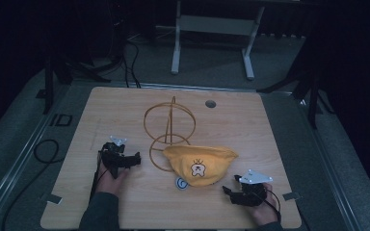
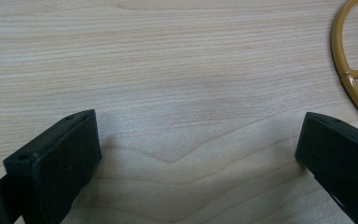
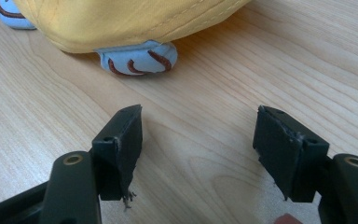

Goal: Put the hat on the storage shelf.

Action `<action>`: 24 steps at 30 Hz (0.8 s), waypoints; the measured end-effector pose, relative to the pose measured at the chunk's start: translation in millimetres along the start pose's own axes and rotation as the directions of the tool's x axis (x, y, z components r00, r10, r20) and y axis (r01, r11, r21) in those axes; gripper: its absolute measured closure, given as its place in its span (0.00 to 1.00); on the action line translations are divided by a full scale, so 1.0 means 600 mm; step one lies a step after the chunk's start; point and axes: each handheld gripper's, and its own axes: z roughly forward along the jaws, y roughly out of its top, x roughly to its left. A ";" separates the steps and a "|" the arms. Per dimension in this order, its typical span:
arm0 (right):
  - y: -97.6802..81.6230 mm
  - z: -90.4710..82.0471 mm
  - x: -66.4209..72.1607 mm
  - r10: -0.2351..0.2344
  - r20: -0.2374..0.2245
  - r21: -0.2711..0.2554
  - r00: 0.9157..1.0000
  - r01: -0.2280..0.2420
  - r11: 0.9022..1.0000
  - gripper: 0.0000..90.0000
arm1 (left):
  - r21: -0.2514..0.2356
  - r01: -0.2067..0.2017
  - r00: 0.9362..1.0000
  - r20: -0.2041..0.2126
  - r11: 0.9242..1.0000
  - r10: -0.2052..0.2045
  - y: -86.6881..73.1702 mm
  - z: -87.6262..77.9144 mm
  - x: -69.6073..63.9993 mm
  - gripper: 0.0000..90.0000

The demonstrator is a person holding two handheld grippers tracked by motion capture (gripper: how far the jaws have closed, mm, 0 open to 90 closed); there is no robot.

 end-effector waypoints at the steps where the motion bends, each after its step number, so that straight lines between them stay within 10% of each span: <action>1: 0.000 0.000 0.000 0.000 0.000 0.000 1.000 0.000 1.000 0.36 | 0.000 0.000 1.000 0.000 1.000 0.000 0.000 0.000 0.000 0.00; 7: 0.000 0.000 0.003 0.003 0.007 -0.001 1.000 -0.003 1.000 0.37 | 0.000 0.000 1.000 0.000 1.000 0.000 0.000 0.000 0.000 0.00; 12: 0.001 -0.004 0.022 -0.049 -0.014 -0.006 0.999 0.049 0.999 0.57 | 0.000 0.000 1.000 0.000 1.000 0.000 0.000 0.000 0.000 0.00; 16: 0.019 -0.006 0.063 -0.137 -0.086 -0.056 0.987 0.132 0.990 0.85 | 0.000 0.000 1.000 0.000 1.000 0.000 0.000 0.000 0.000 0.00; 24: 0.051 0.016 0.123 -0.207 -0.143 -0.083 0.968 0.196 0.977 0.95 | 0.000 0.000 1.000 0.000 1.000 0.000 0.000 0.000 0.000 0.00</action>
